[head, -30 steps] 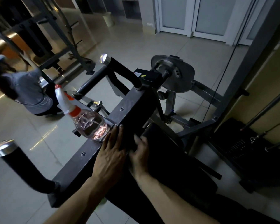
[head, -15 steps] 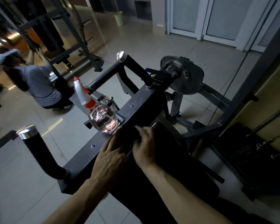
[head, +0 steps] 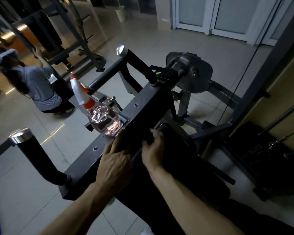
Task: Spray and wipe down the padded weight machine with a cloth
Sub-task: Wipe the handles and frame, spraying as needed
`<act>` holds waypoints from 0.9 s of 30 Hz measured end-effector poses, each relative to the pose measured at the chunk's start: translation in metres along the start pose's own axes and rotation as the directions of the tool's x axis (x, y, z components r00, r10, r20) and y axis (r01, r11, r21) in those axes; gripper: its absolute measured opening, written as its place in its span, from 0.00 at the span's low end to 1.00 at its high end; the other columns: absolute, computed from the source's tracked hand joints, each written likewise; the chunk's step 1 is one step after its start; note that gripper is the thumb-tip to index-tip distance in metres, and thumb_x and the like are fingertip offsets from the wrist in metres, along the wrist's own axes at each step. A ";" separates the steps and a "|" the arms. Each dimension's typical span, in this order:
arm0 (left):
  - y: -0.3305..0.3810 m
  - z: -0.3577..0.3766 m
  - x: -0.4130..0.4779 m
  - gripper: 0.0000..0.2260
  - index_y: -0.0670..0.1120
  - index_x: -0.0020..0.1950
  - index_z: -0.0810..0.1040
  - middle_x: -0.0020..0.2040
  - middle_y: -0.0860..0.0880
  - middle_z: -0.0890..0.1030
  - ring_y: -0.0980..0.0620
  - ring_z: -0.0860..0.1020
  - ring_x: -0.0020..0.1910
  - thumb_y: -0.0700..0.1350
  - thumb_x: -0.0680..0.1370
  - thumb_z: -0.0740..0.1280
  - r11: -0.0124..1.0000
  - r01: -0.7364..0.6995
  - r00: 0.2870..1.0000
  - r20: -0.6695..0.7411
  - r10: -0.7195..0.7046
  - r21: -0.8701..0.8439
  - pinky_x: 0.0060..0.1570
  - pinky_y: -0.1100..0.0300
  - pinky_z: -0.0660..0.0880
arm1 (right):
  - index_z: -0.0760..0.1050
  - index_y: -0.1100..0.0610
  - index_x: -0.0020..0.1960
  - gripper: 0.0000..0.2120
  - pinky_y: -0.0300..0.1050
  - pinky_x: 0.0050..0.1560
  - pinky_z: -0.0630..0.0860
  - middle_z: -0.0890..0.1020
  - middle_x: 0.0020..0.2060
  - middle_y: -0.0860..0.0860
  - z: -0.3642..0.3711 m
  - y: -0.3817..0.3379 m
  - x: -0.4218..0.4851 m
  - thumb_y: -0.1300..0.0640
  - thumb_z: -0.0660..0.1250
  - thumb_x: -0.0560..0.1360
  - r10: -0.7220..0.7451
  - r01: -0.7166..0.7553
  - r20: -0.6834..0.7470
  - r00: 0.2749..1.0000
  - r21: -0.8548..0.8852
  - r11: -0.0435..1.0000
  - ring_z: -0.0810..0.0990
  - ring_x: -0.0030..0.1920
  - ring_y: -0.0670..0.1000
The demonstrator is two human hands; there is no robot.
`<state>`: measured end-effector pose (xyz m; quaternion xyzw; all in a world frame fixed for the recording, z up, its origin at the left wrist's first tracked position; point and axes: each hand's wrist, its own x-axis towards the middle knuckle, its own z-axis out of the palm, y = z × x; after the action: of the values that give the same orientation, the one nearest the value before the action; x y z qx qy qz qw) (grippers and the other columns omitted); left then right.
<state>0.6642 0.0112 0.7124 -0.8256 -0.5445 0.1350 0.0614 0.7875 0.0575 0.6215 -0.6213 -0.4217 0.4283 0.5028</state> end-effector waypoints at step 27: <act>0.006 0.005 -0.003 0.44 0.41 0.74 0.73 0.71 0.46 0.77 0.36 0.44 0.82 0.61 0.63 0.74 0.998 0.004 1.000 -0.028 -0.002 0.063 0.79 0.41 0.41 | 0.65 0.58 0.79 0.27 0.43 0.67 0.71 0.69 0.76 0.58 -0.014 -0.026 0.053 0.66 0.65 0.81 0.396 -0.360 -0.164 0.903 0.212 0.908 0.74 0.72 0.58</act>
<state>0.6673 0.0057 0.7064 -0.8243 -0.5401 0.1405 0.0952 0.8130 0.1077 0.6428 -0.6848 -0.1995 0.4881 0.5031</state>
